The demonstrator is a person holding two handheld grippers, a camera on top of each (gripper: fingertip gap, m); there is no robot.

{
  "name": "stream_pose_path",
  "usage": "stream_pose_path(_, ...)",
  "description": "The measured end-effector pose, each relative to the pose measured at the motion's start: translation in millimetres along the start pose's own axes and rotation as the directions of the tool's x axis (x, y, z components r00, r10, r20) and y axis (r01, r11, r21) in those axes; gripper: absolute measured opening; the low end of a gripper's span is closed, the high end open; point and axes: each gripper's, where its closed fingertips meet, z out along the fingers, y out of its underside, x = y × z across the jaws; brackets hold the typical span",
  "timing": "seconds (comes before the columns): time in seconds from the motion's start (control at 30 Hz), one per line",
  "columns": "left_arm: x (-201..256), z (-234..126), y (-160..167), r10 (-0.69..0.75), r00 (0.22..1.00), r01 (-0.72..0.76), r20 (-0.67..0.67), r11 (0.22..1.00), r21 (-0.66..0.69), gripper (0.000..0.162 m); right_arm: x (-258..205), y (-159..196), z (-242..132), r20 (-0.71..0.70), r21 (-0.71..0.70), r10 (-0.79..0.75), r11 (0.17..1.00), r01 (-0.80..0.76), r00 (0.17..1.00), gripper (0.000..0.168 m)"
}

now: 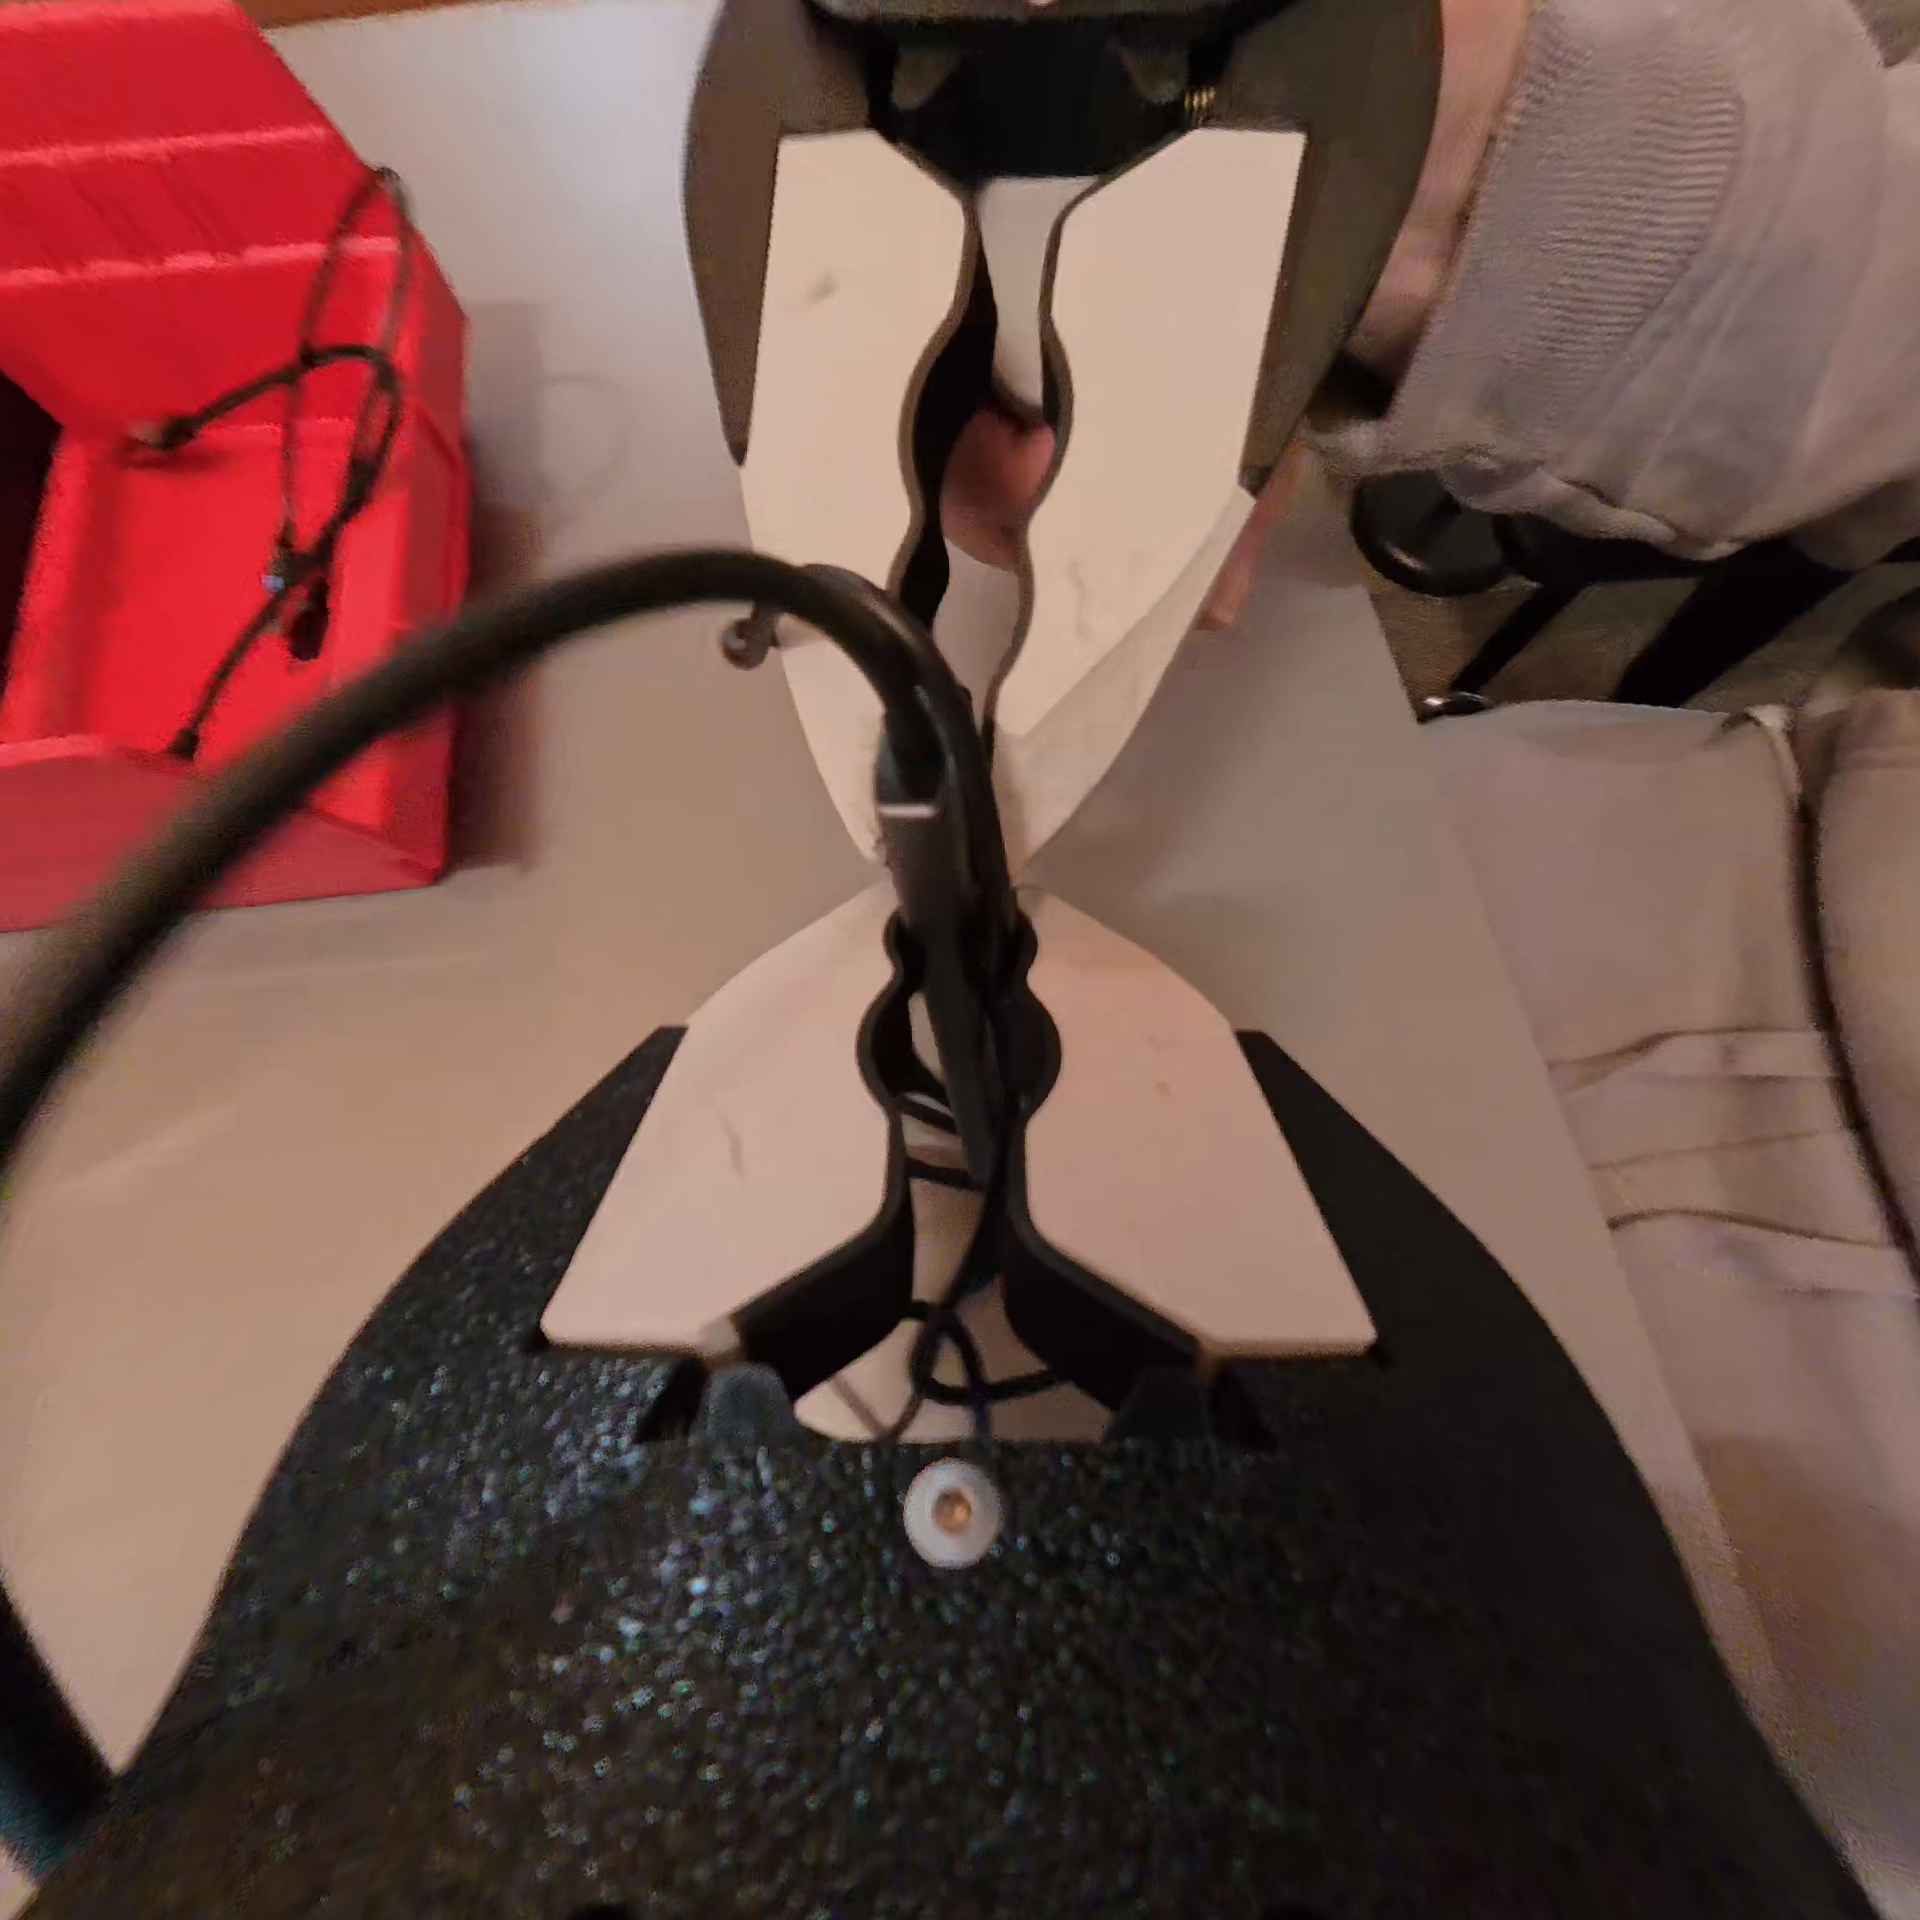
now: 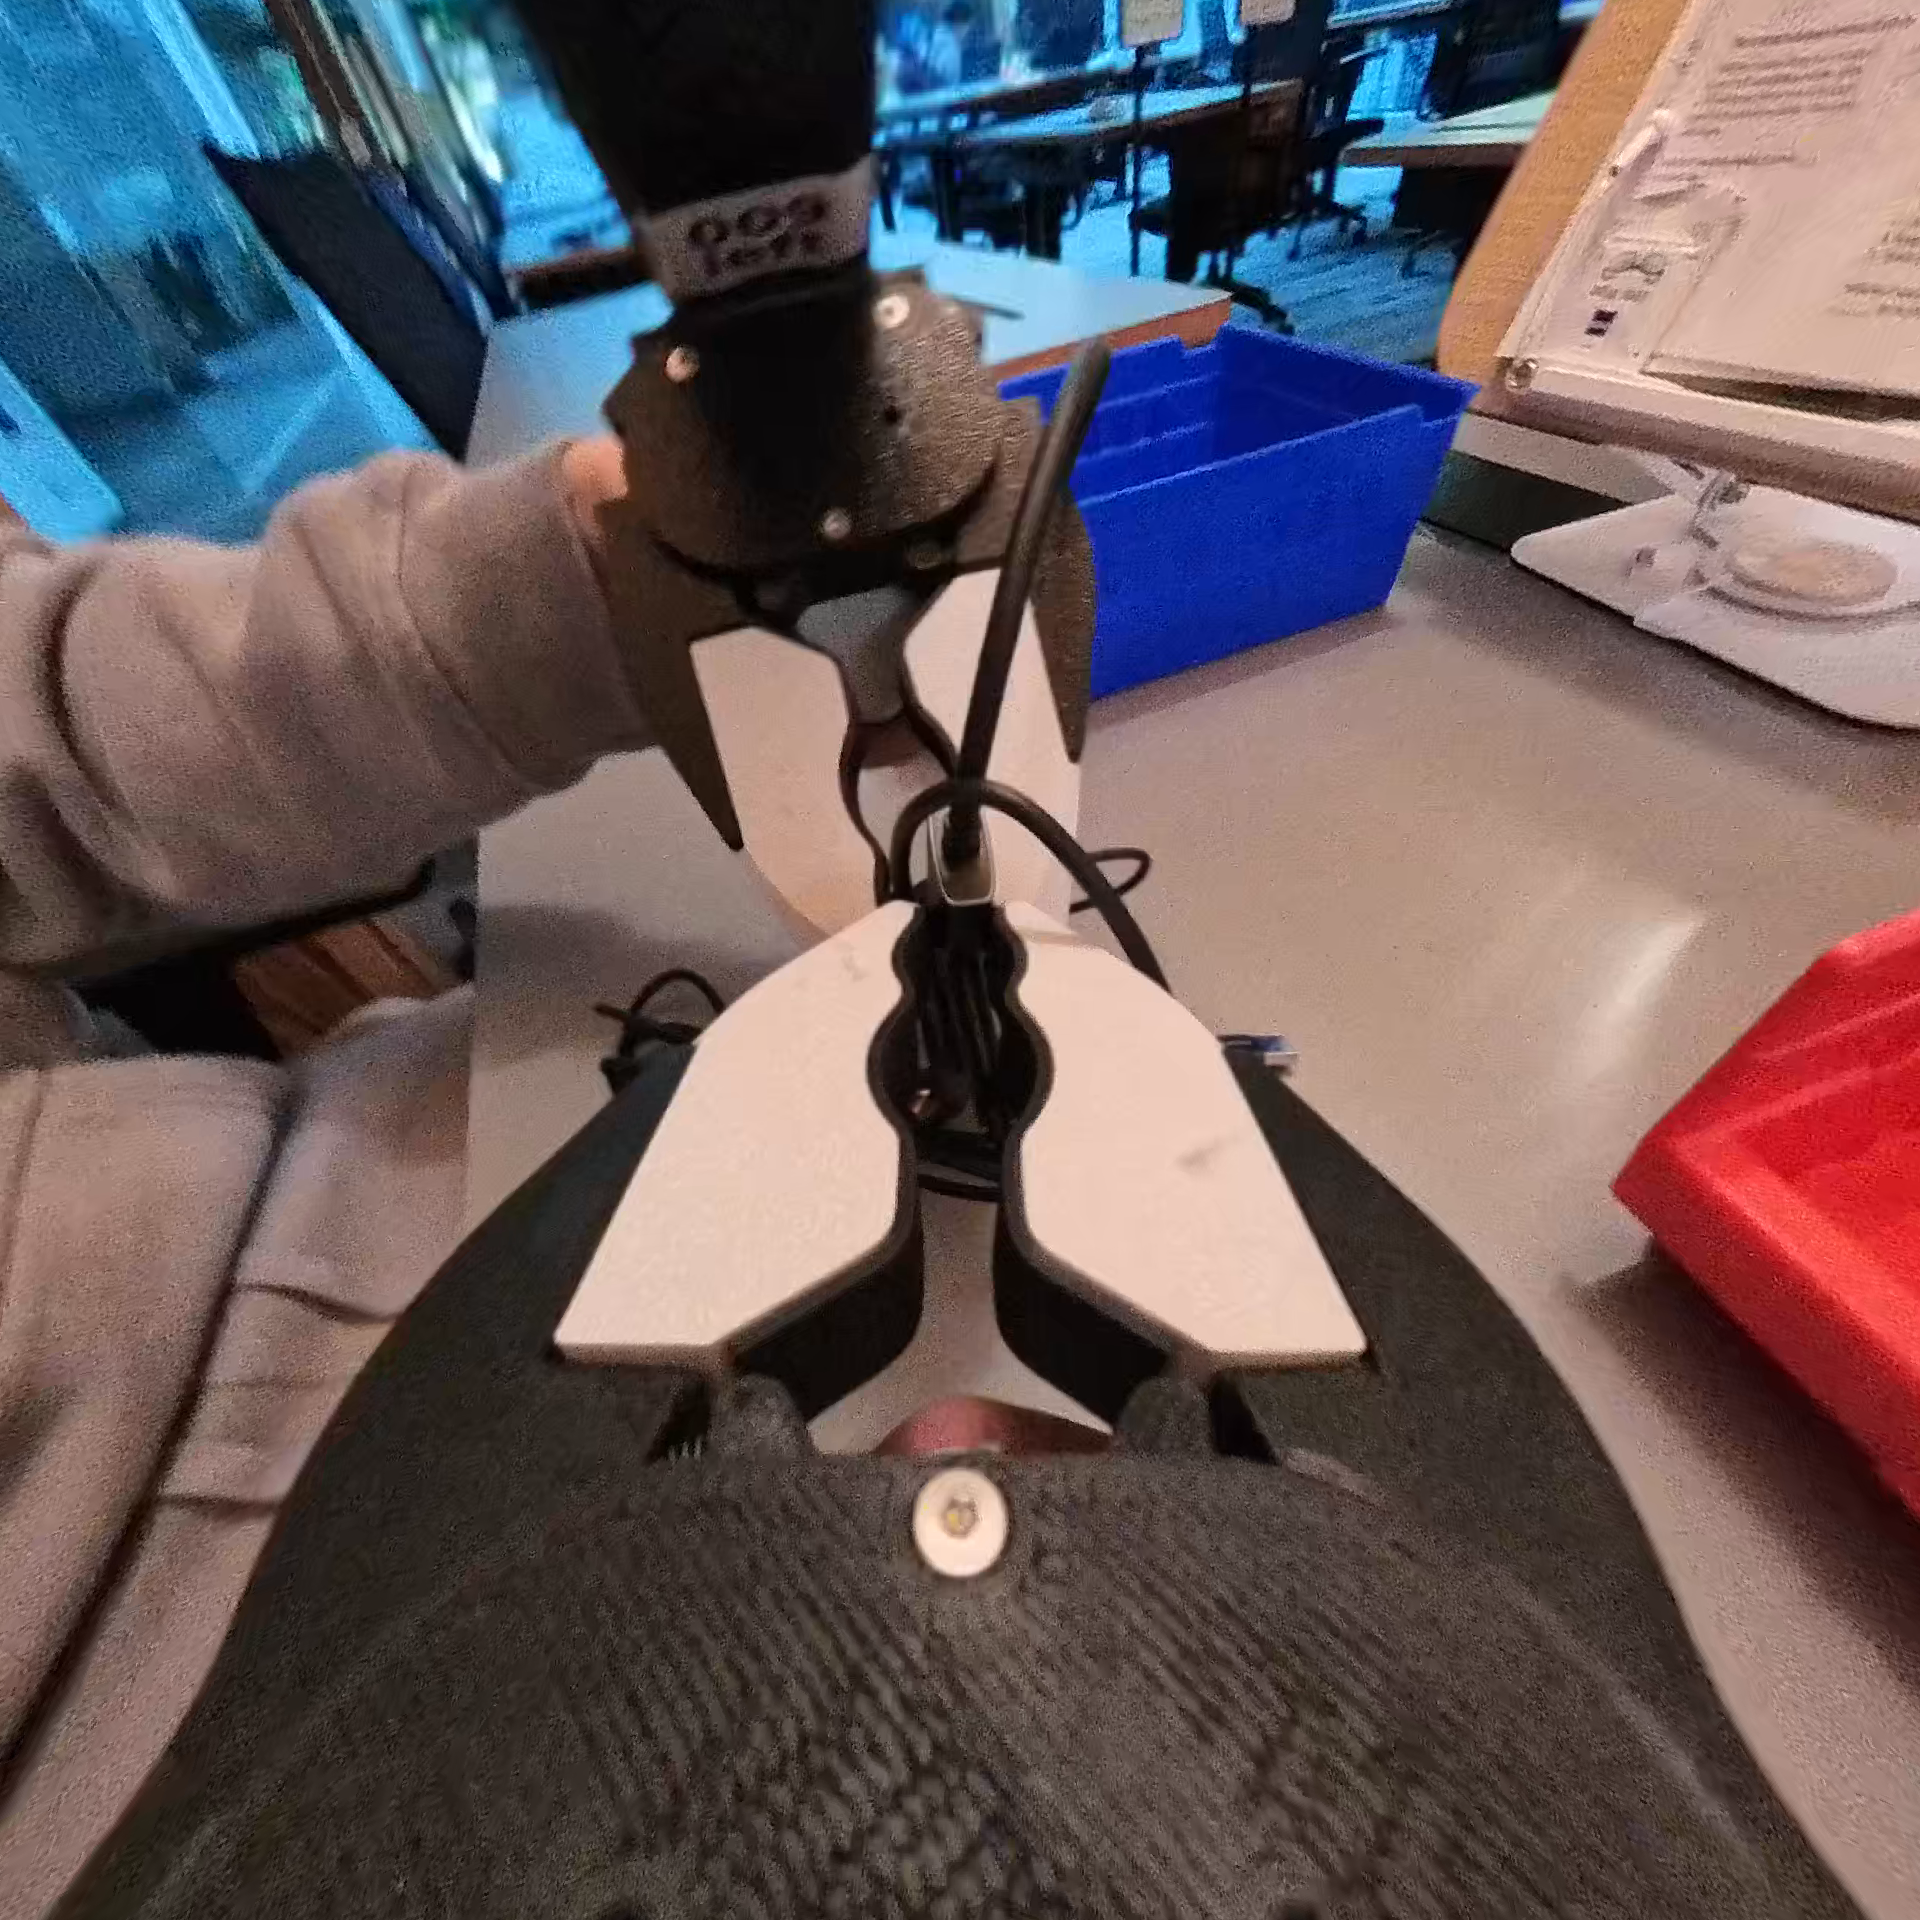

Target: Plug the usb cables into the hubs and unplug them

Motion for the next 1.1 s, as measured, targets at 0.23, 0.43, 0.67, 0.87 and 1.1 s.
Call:
stream_pose_path(0.23, -37.0, -56.2, -25.6, 0.101, 0.731, -0.257, 0.675, 0.957, 0.135, 0.051, 43.7, -12.6, -21.1, 0.183, 0.308, 0.579, 0.734, -0.605, 0.795, 0.009)
stream_pose_path(0.43, -20.7, -73.9, -8.7, 0.144, 0.572, -0.366, 0.807, 0.926, 0.094, 0.049, 50.9, -22.6, -29.7, 0.414, 0.373, 0.663, 0.501, -0.781, 0.623, 0.009)
stream_pose_path(0.67, 26.8, -78.0, -24.0, 0.204, 0.501, -0.537, 0.841, 0.835, 0.118, 0.019, 57.1, -13.7, -21.1, 0.516, 0.353, 0.698, 0.355, -0.866, 0.497, 0.009)
stream_pose_path(0.87, 13.7, -35.8, 21.4, 0.15, 0.649, -0.265, 0.746, 0.964, 0.037, 0.031, 52.1, -9.8, -8.0, 0.527, 0.321, 0.712, 0.339, -0.884, 0.464, 0.009)
stream_pose_path(1.1, -20.8, -59.4, 59.6, -0.014, 0.494, -0.039, 0.869, 0.998, 0.038, 0.042, 49.9, -2.1, 1.3, 0.512, 0.296, 0.73, 0.345, -0.891, 0.453, 0.009)
